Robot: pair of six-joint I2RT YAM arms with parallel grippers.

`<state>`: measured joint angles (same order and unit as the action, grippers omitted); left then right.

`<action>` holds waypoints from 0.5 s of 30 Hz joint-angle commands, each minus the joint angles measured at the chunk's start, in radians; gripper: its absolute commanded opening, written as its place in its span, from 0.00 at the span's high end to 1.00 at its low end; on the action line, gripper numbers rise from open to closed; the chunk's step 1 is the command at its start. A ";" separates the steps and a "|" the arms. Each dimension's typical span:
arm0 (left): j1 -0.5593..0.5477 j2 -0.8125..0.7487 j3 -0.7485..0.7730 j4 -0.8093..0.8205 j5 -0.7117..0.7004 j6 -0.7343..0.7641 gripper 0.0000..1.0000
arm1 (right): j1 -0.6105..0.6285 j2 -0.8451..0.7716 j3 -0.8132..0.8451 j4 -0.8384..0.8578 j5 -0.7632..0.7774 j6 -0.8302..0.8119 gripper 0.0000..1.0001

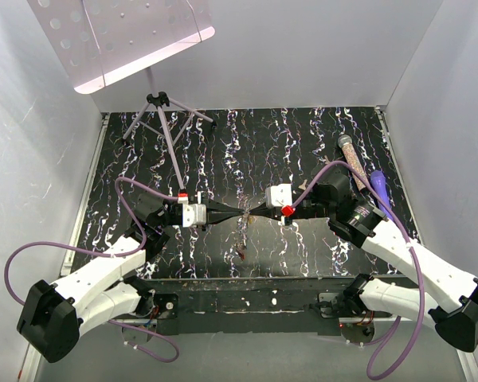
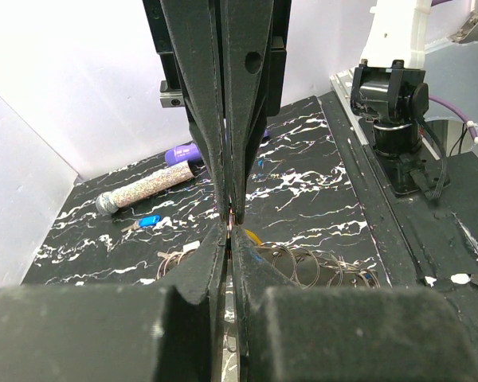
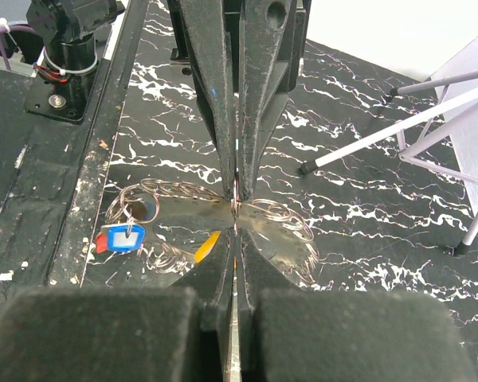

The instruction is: Put the keys on the keyring

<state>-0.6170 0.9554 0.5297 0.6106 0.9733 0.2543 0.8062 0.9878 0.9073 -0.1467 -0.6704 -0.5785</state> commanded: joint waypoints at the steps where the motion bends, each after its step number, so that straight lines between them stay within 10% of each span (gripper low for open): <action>1: -0.003 -0.010 0.004 0.012 0.002 0.007 1.00 | 0.005 -0.008 0.056 0.091 -0.047 0.012 0.99; 15: -0.001 0.000 0.024 -0.021 -0.004 -0.012 1.00 | 0.005 -0.011 0.059 0.090 -0.032 -0.007 0.99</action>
<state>-0.6170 0.9558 0.5301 0.6052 0.9768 0.2497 0.8055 0.9878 0.9073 -0.1471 -0.6758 -0.5793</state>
